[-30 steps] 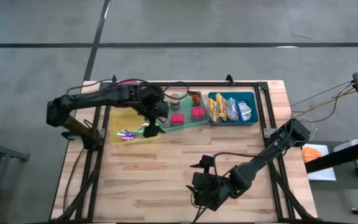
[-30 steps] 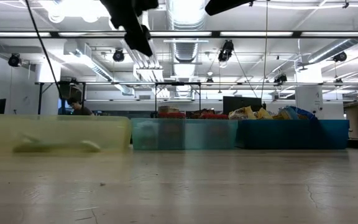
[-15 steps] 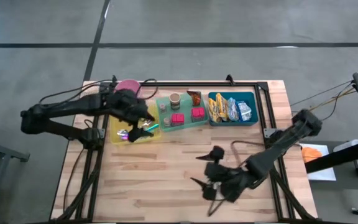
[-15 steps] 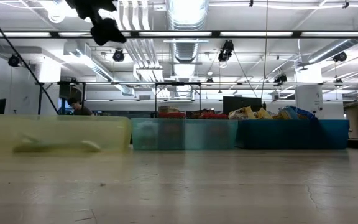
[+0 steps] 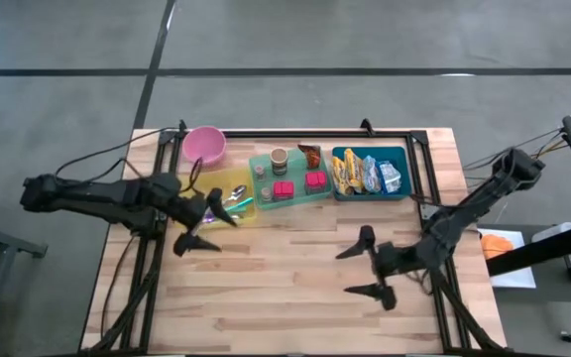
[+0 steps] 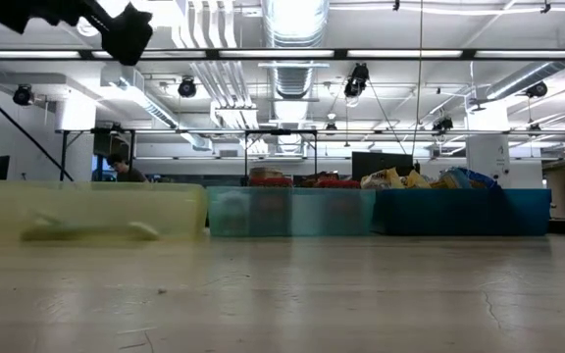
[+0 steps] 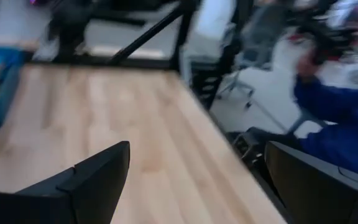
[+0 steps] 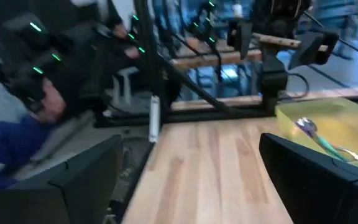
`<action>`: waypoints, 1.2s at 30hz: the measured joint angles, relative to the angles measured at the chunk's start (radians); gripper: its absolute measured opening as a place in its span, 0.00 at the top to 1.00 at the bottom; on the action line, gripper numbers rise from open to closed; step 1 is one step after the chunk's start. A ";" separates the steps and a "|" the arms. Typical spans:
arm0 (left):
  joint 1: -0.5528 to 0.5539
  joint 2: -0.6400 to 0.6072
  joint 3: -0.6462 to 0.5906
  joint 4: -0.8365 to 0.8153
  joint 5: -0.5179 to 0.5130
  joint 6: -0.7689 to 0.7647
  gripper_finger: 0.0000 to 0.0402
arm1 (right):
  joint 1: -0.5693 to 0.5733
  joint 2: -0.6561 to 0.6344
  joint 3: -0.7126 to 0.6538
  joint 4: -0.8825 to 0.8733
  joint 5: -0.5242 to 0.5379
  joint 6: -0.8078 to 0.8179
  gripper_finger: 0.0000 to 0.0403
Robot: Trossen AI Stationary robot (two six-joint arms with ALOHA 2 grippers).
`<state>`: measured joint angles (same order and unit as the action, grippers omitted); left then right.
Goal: Pick & Place Food Item
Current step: Return to Home Position
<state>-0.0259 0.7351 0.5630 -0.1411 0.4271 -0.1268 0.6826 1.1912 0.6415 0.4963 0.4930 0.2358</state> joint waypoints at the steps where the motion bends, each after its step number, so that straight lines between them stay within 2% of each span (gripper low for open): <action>1: -0.022 -0.012 -0.031 0.055 0.000 0.006 0.05 | 0.000 -0.024 -0.036 0.031 -0.020 0.003 0.08; 5: -0.076 -0.036 -0.135 0.177 -0.012 0.041 0.05 | 0.000 -0.086 -0.136 0.057 -0.141 0.034 0.08; 10: -0.079 -0.011 -0.188 0.213 -0.016 0.041 0.05 | -0.036 -0.131 -0.200 0.085 -0.344 0.004 0.08; 12: -0.078 0.005 -0.192 0.248 -0.012 0.046 0.05 | -0.093 -0.150 -0.219 0.132 -0.436 -0.017 0.08; 17: -0.078 0.025 -0.183 0.268 0.024 0.098 0.05 | -0.295 -0.153 -0.226 0.174 -0.755 -0.032 0.08; 22: -0.077 0.017 -0.208 0.267 0.034 0.157 0.05 | -0.455 -0.145 -0.229 0.171 -0.909 -0.012 0.08; 26: -0.050 -0.011 -0.270 0.320 0.034 0.159 0.05 | -0.467 -0.215 -0.271 0.172 -0.931 -0.016 0.08; 28: -0.033 -0.046 -0.304 0.350 0.034 0.134 0.05 | -0.455 -0.276 -0.320 0.173 -0.882 -0.008 0.08; 32: -0.012 -0.115 -0.344 0.349 0.030 0.085 0.05 | -0.398 -0.389 -0.419 0.172 -0.703 0.023 0.08; 36: -0.011 -0.171 -0.349 0.287 0.028 0.076 0.05 | -0.342 -0.481 -0.490 0.173 -0.651 0.020 0.08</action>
<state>-0.0366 0.5644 0.2142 0.1456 0.4546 -0.0512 0.3403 0.7105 0.1513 0.6697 -0.1577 0.2560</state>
